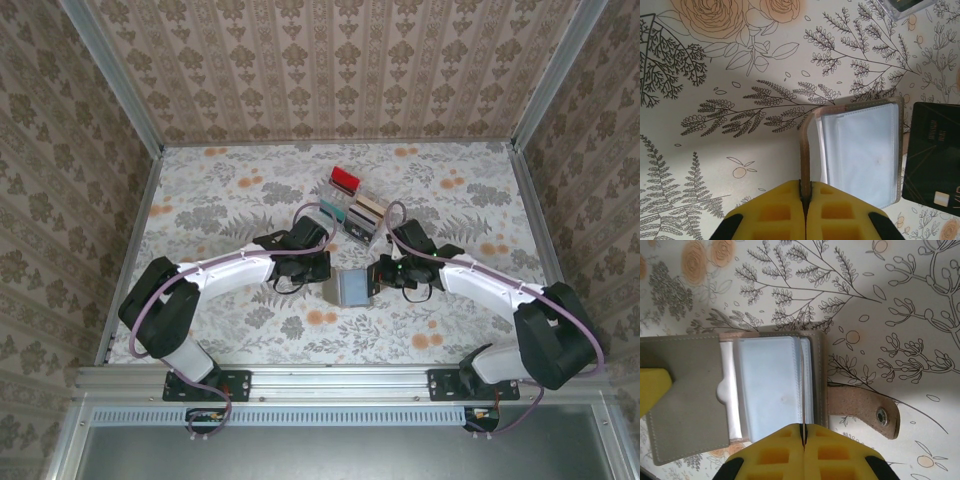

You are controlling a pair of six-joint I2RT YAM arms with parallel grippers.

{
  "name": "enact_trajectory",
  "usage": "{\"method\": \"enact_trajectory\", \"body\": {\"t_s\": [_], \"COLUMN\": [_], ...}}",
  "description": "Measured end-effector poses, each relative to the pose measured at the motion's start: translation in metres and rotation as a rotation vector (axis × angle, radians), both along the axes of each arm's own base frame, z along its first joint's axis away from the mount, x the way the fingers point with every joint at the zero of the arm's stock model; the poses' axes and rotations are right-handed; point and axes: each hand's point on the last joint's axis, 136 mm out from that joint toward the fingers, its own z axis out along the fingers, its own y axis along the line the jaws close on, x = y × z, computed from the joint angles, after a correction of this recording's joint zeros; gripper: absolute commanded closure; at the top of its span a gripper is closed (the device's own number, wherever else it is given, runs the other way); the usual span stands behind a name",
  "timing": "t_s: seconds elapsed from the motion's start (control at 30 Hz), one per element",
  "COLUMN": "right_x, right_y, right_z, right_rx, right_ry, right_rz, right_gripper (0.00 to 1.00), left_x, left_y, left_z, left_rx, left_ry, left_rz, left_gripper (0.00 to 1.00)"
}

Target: Put the credit cards into the card holder

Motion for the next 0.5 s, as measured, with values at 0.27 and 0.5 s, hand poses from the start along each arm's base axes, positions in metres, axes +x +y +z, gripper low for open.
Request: {"method": "enact_trajectory", "body": {"t_s": [0.27, 0.5], "right_x": [0.002, 0.004], "right_y": [0.004, 0.012], "right_z": [-0.016, -0.012], "right_rx": [-0.001, 0.041], "right_ry": [0.018, 0.004], "right_rz": [0.025, 0.042], "right_gripper": [1.00, 1.00], "left_x": [0.000, 0.000], "left_y": [0.000, 0.000], "left_z": [0.000, -0.001], "left_rx": [-0.004, -0.003], "left_ry": [0.005, 0.006], "left_rz": [-0.001, -0.001], "left_gripper": [1.00, 1.00]}}
